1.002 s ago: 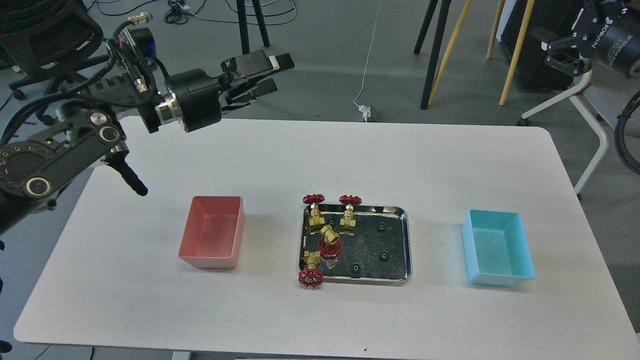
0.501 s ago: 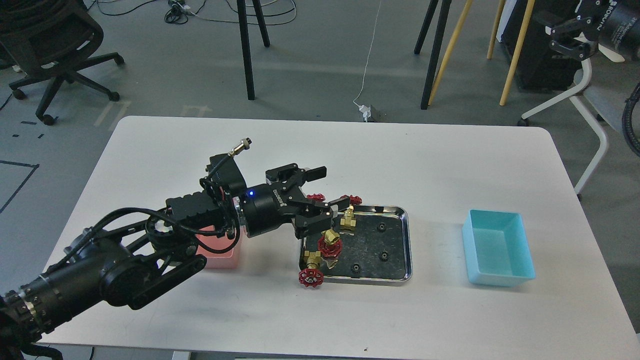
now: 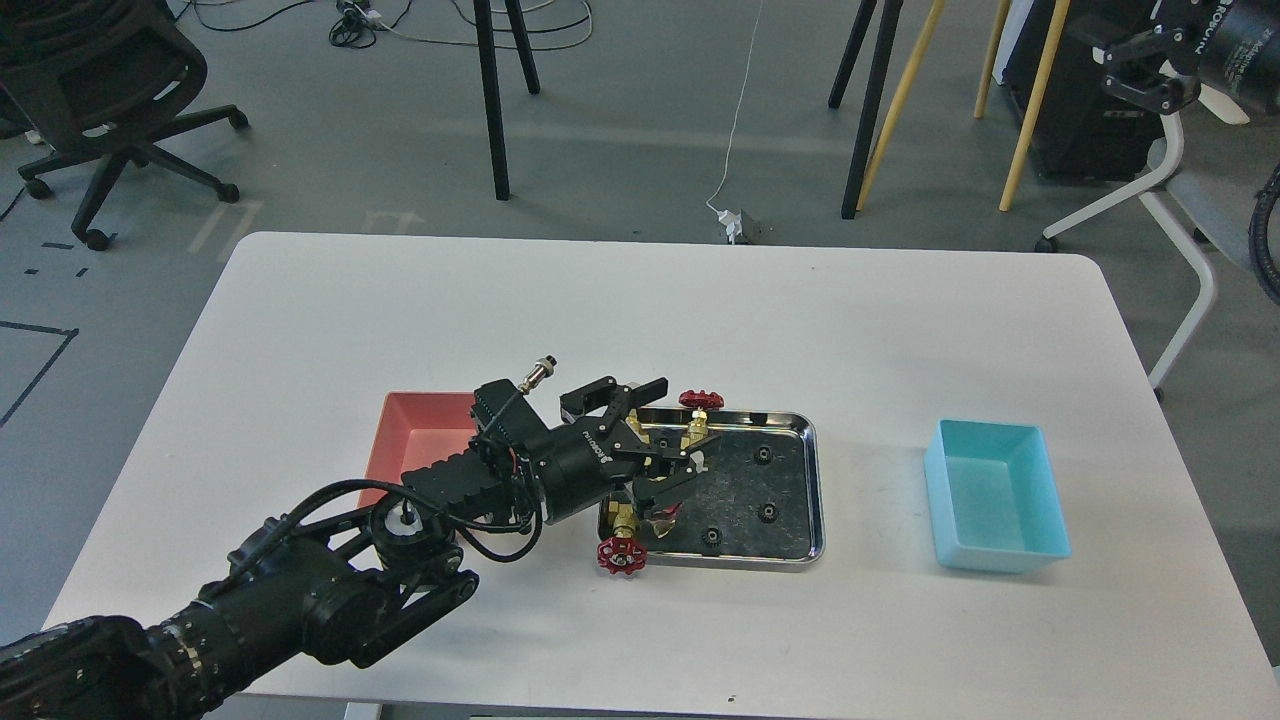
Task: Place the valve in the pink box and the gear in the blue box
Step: 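Grasp a brass valve with red handwheel on the tray with left hand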
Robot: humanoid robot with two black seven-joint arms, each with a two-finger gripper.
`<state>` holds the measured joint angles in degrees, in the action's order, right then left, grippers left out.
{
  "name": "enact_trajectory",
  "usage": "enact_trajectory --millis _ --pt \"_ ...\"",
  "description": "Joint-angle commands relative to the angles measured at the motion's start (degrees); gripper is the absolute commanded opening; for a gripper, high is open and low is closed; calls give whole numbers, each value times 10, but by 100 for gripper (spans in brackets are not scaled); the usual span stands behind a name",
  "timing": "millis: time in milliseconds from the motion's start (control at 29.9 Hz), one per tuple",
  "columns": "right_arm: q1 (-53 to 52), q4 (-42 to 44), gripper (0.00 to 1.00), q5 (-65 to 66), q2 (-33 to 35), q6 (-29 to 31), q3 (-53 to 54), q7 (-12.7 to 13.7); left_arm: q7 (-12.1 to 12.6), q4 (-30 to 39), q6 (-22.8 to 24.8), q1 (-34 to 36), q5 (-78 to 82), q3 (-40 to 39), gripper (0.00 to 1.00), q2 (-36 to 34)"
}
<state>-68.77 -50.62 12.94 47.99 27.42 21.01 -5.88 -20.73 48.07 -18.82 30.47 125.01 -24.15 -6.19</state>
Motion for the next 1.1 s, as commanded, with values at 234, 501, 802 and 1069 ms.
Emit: enact_trajectory --millis 234,501,802,1069 --pt "3 0 99 5 -2 -1 0 0 2 -56 0 -3 0 5 91 38" --pt "3 1 99 5 -2 -1 0 -1 4 -67 1 -15 0 5 92 43" --pt "4 1 99 5 -2 -2 0 -2 4 -74 1 -18 0 6 85 44" --pt "3 1 99 5 -2 -2 0 -2 7 -83 1 -19 0 8 68 49"
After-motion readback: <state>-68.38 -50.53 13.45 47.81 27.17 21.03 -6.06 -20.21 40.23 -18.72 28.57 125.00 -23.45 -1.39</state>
